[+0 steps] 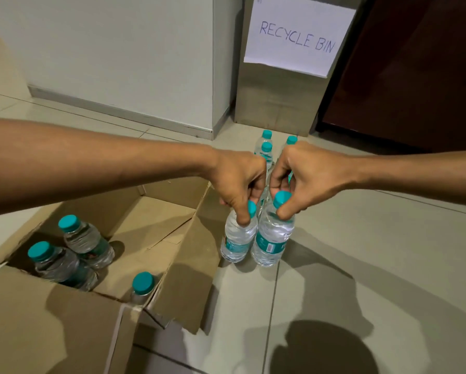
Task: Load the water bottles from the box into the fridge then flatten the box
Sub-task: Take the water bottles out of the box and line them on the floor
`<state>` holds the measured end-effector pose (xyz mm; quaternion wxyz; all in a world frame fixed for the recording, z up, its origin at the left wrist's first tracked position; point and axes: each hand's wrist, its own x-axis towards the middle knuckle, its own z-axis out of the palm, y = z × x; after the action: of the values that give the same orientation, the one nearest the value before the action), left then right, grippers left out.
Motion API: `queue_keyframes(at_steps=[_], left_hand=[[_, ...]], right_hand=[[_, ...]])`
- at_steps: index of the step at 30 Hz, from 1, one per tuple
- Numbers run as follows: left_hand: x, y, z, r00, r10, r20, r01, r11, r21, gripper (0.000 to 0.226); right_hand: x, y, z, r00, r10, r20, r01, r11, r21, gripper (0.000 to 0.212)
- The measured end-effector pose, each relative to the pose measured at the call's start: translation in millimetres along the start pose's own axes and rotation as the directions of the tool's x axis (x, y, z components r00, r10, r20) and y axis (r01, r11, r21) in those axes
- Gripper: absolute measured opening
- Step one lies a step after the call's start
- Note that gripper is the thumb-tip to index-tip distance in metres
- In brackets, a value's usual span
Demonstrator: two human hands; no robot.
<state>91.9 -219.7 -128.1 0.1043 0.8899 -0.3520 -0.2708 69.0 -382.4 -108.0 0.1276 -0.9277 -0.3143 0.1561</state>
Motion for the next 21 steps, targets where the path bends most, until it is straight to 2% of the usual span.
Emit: queue_keyframes(at_steps=[9,15,21], left_hand=[[14,-12,45,0.998,0.034,-0.045,-0.033,0.999,0.041,0.028],[23,-20,65,0.999,0.038,0.011,-0.038,0.998,0.042,0.032],[24,-28,71,0.998,0.059,0.02,-0.06,0.996,0.069,0.037]], right_hand=[[8,17,55,0.995,-0.081,0.063,0.083,0.996,-0.03,0.022],[10,26,83,0.979,-0.183,0.092,0.191,0.978,-0.086,0.023],[12,25,91,0.976,-0.193,0.104,0.204,0.972,-0.114,0.022]])
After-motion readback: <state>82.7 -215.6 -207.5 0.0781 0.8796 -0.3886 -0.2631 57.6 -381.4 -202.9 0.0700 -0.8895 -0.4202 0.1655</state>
